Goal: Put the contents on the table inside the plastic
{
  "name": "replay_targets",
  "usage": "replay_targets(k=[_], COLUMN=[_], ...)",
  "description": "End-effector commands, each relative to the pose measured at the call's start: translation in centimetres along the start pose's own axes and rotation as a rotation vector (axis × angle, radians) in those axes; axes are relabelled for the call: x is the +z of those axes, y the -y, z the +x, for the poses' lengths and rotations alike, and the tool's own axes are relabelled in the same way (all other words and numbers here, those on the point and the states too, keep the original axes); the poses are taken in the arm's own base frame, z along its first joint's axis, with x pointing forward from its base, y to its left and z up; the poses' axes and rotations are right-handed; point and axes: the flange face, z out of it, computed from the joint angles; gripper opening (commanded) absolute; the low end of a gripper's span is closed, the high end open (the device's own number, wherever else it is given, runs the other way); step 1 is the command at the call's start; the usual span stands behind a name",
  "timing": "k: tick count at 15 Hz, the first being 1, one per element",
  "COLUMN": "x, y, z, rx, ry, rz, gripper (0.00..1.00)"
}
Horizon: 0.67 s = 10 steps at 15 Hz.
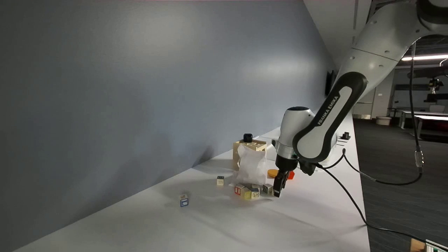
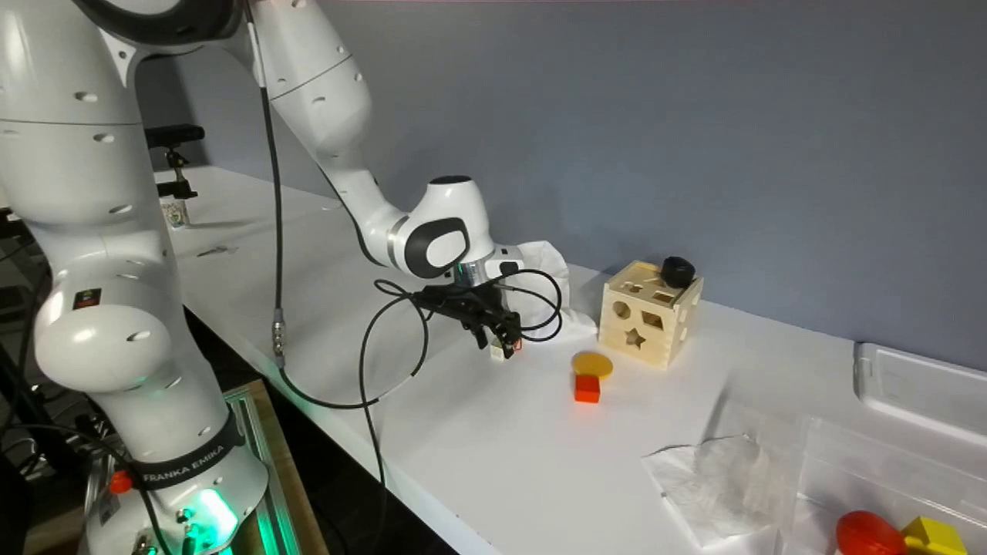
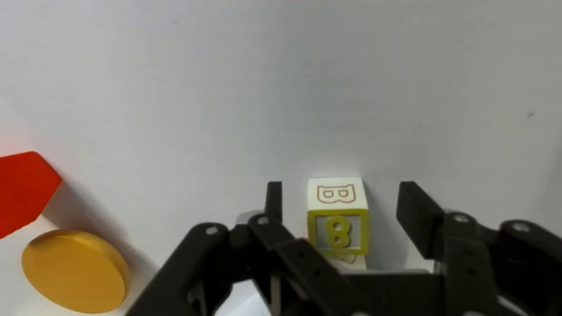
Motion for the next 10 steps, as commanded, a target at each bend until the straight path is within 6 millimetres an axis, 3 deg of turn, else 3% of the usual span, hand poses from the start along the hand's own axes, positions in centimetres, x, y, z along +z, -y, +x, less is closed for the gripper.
replay_targets(k=[1, 5, 10], x=[0.4, -0.5, -3.4], y=[0.0, 0.6, 4.2], z=[0.2, 0.4, -0.8], rx=[-0.011, -0.037, -0.119], ry=[-0.036, -0.033, 0.009], rz=[-0.002, -0.014, 0.057], gripper=[0.42, 0.11, 0.11])
